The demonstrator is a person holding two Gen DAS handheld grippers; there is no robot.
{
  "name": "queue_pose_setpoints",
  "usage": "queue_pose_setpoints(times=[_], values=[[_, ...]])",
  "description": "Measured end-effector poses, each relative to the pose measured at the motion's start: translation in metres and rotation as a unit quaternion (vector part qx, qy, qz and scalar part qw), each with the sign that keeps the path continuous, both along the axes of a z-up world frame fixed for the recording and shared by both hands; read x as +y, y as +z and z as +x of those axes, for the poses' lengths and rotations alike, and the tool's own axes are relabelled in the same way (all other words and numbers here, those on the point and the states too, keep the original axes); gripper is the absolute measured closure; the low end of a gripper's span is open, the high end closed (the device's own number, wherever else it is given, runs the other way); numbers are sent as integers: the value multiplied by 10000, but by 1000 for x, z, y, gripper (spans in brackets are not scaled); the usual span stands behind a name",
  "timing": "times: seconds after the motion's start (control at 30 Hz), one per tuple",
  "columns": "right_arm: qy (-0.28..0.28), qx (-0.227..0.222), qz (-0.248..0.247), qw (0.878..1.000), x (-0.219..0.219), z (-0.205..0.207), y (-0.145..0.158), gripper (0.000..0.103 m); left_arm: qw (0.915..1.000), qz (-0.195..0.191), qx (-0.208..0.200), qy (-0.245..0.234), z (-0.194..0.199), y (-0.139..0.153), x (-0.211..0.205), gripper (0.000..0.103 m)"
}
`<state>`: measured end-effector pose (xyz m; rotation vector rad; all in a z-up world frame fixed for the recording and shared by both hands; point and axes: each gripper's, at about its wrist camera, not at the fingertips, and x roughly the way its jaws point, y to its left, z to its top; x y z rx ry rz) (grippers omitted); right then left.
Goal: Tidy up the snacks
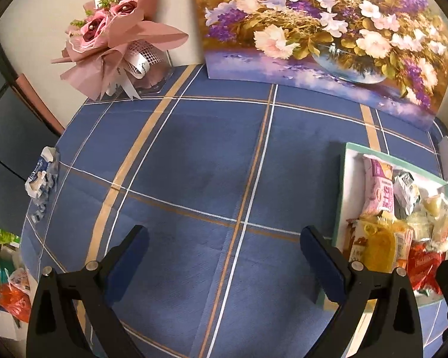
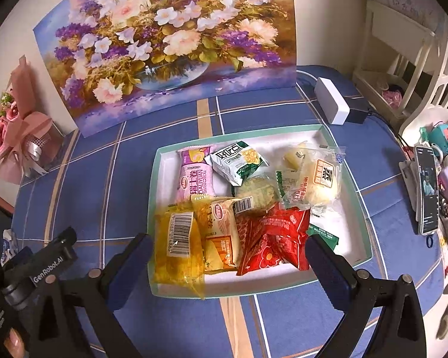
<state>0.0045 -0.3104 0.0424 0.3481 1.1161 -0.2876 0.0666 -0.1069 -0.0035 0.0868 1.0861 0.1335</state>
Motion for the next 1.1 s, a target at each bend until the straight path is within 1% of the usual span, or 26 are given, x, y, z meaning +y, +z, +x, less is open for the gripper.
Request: queue_pose_setpoints(times=[0.13,0.4,0.7,0.8,1.0,1.1], values=[[57,8,-16,10000,7,-10,0,0,10000,25,87,-28,-10,1,1,2],[183,110,-25,9998,25,-34,-9,0,9999,88,53,-44,-41,4,14,2],[293,134,-138,9994,46,-61,-12,0,9996,-238,-32,114,-66,9,48,2],[367,140,-183,9991,53,-63,-12,0,9992,-380,-63,122,-72,11,55,2],[425,100,-284,9986,60,-62,-9,0,9990,-439,-66,56,-80,9,64,2],[437,104,-308,9985,61,-61,-10,0,9985,-541,-13,-18,-81,6,66,2]])
